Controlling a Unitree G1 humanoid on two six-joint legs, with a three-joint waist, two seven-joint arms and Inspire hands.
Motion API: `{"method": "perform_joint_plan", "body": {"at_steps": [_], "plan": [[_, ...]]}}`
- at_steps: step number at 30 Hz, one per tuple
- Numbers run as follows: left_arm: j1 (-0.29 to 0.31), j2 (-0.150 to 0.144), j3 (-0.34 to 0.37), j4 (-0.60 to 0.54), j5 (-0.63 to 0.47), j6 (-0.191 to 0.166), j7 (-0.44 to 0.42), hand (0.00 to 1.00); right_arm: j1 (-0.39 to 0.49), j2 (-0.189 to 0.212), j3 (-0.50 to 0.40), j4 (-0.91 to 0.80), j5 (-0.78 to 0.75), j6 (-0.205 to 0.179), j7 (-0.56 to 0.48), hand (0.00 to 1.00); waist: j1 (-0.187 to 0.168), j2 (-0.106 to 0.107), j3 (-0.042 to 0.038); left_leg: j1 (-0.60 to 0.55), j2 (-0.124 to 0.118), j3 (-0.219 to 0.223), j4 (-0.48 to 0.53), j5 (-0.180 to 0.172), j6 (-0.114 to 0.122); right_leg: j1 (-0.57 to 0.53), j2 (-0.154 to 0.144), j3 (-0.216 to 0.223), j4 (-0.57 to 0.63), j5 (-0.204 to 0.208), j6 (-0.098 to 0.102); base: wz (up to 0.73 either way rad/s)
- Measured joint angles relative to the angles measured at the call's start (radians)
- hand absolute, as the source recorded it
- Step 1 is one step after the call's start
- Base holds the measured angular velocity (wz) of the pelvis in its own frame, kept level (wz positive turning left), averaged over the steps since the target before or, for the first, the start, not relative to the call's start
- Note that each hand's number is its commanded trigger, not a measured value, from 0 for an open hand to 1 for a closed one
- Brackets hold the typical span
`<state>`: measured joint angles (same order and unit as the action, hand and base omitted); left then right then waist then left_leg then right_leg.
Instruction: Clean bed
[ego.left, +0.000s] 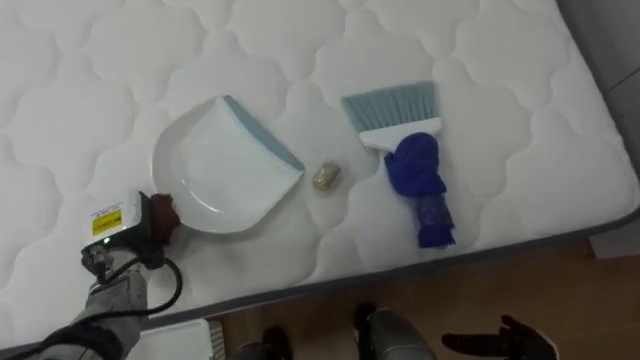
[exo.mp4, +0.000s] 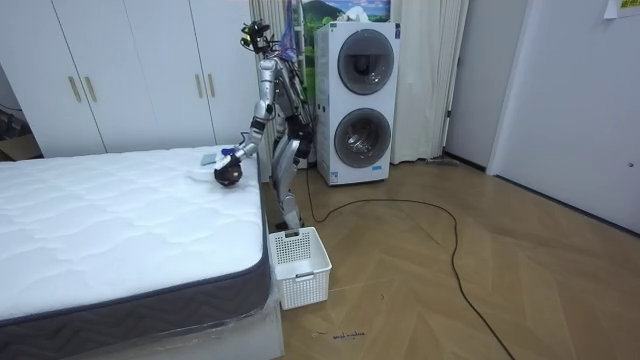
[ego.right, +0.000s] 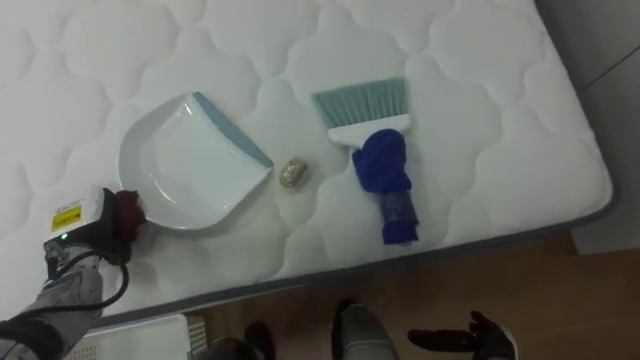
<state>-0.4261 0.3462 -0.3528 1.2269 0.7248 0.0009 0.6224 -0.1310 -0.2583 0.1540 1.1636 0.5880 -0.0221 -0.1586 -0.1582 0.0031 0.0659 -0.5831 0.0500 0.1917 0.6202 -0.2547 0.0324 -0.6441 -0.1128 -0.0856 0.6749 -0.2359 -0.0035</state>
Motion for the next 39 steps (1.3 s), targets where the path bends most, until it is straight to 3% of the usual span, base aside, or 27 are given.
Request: {"method": "perform_joint_plan", "body": {"at_steps": [2,4,6,16,19,23,28,31,39], "plan": [[0.017,0.019,-0.009,-0.002,0.043,-0.013,0.035,1.0,-0.004,0.0,-0.035,-0.016,0.038,-0.017,-0.019,0.0,-0.005,0.002,-0.0035,0.001,0.002,0.003,0.003,-0.001,-0.001,0.0,0.003,0.005,0.001,0.001,-0.001,-0.08],[0.05,0.034,-0.004,-0.004,0.13,-0.023,0.09,1.0,-0.001,-0.002,-0.093,-0.046,0.086,-0.024,-0.058,0.0,-0.002,0.008,-0.02,0.003,0.009,0.01,-0.001,-0.005,-0.004,-0.002,0.011,0.012,-0.002,0.004,-0.003,-0.14],[0.062,0.041,-0.004,-0.005,0.182,-0.025,0.12,1.0,0.004,-0.005,-0.121,-0.066,0.114,-0.034,-0.089,0.0,-0.003,0.012,-0.0234,0.009,0.009,0.014,-0.003,-0.005,-0.004,0.001,0.011,0.014,-0.003,0.005,-0.004,-0.08],[0.148,0.068,-0.045,-0.057,0.21,-0.03,0.155,1.0,-0.044,-0.006,-0.178,-0.168,0.101,-0.077,-0.212,0.0,-0.01,0.013,-0.0265,0.043,0.007,0.038,-0.029,-0.004,-0.004,0.016,0.009,0.03,-0.012,0.007,-0.002,-0.05],[0.16,0.083,-0.091,-0.061,0.213,-0.032,0.154,1.0,-0.043,-0.004,-0.176,-0.26,-0.005,-0.092,-0.265,0.0,-0.012,0.013,-0.0267,0.046,0.007,0.049,-0.04,-0.004,-0.004,0.012,0.008,0.031,-0.017,0.007,-0.001,-0.09],[0.184,0.083,-0.095,-0.074,0.212,-0.028,0.136,1.0,-0.043,-0.004,-0.176,-0.361,-0.169,-0.104,-0.331,0.0,-0.007,0.01,-0.0287,0.057,0.005,0.058,-0.052,-0.005,-0.004,0.011,0.01,0.04,-0.017,0.007,-0.001,-0.07],[0.21,0.082,-0.093,-0.126,0.211,0.001,0.093,1.0,-0.042,0.01,-0.164,-0.536,-0.397,-0.111,-0.414,0.0,0.001,0.009,-0.0317,0.054,0.007,0.061,-0.057,-0.005,-0.004,0.008,0.009,0.034,-0.023,0.006,-0.001,-0.01],[0.218,0.07,-0.091,-0.127,0.212,0.007,0.06,1.0,-0.043,0.022,-0.138,-0.597,-0.434,-0.112,-0.44,0.0,0.013,0.004,-0.0426,0.074,0.008,0.065,-0.069,-0.004,-0.005,0.027,0.01,0.033,-0.036,0.008,-0.002,-0.03],[0.222,0.053,-0.091,-0.132,0.209,0.018,-0.044,1.0,-0.05,0.021,-0.059,-0.648,-0.443,-0.115,-0.436,0.0,0.04,0.009,-0.0445,0.105,0.011,0.063,-0.087,-0.006,-0.003,0.07,0.006,0.005,-0.07,0.015,0.003,-0.01]]}}
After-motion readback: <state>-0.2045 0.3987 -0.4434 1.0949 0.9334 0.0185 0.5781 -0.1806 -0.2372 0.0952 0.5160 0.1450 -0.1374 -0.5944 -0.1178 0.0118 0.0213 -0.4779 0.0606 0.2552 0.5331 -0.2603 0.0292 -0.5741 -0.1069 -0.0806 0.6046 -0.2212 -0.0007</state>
